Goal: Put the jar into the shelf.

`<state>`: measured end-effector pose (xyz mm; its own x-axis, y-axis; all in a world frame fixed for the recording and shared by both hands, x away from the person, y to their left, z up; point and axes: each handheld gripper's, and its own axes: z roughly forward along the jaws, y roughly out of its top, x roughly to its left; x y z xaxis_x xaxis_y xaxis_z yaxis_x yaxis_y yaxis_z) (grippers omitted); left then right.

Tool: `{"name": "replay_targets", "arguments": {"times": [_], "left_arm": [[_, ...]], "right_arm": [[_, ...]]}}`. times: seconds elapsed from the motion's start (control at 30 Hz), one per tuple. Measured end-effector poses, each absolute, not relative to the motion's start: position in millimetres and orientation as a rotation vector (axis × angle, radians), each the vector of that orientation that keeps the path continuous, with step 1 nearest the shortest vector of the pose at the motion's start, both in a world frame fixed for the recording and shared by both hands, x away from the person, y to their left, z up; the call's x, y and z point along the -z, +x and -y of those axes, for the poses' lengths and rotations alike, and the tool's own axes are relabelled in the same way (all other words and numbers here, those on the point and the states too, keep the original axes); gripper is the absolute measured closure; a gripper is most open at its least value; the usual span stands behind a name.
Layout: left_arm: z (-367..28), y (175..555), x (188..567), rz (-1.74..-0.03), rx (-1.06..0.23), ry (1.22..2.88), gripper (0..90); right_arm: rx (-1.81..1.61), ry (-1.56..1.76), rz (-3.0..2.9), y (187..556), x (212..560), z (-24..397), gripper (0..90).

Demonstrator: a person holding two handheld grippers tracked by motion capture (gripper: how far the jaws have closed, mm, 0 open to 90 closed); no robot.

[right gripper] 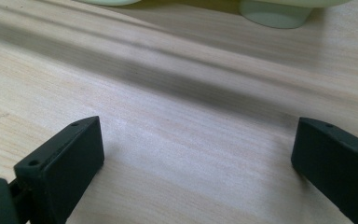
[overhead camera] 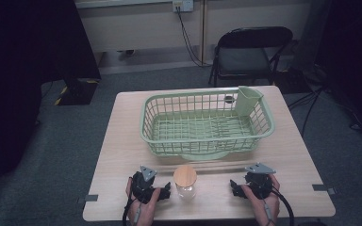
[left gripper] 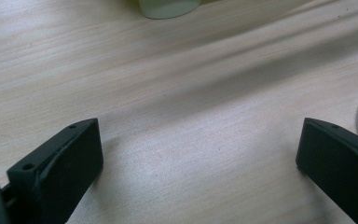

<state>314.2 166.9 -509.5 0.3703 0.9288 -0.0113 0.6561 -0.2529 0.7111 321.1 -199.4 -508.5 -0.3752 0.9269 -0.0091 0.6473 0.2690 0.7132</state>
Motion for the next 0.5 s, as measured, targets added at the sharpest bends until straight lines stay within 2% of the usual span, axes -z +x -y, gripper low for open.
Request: {"name": "replay_targets", "arguments": {"times": [0.5], "left_arm": [[-167.8,314.5,509.2,-1.374,-0.549,1.981,0.6]], "right_arm": [[-0.881,1.423,-2.118,321.1,508.5,199.4,1.2]]}}
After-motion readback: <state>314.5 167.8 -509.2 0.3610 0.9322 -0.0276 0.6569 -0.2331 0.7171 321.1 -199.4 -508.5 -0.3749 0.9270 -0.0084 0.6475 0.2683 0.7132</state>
